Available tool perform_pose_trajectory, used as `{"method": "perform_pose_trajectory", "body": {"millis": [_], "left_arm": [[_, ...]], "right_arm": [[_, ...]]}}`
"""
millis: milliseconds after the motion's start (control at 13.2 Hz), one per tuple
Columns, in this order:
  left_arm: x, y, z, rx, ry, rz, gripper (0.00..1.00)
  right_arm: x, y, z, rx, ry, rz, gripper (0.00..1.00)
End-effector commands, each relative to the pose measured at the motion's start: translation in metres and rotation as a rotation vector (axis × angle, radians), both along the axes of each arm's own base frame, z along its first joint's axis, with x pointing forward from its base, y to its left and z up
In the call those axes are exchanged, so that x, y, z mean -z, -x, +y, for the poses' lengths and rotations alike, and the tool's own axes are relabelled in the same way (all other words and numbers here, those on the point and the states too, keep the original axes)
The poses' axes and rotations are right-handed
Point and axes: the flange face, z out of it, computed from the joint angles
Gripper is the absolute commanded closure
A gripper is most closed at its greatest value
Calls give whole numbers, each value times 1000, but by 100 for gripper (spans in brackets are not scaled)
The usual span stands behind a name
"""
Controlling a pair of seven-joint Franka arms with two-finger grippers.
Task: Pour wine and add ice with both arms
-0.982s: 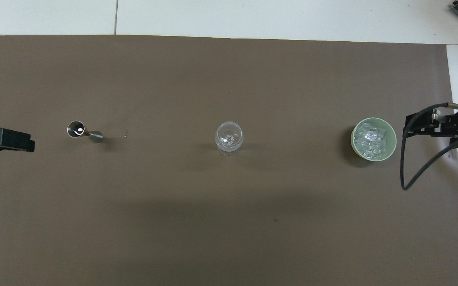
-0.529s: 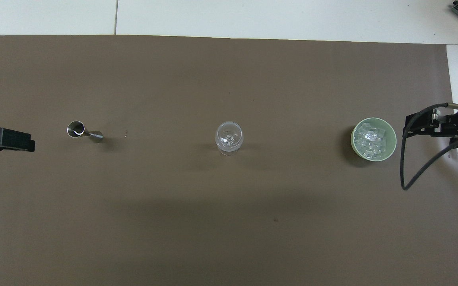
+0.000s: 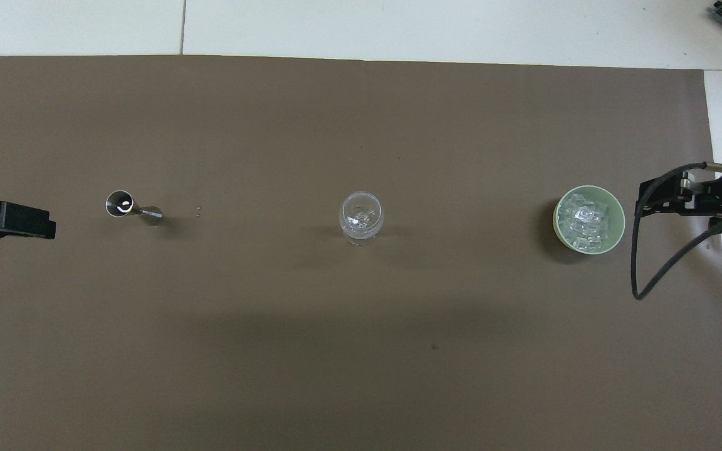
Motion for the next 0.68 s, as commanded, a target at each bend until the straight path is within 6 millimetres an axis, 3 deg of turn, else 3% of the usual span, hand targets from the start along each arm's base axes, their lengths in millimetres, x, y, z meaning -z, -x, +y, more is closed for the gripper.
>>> {"method": "perform_pose_trajectory", "body": {"millis": [0, 378, 604], "left_arm": [[11, 2, 7, -50, 5, 47, 0], [27, -5, 15, -314, -1, 94, 0], [41, -9, 37, -503, 54, 161, 0]], "right_arm": [[-2, 6, 0, -9, -5, -10, 0], [-2, 6, 0, -9, -3, -9, 0], [-1, 6, 0, -9, -5, -7, 0]]}}
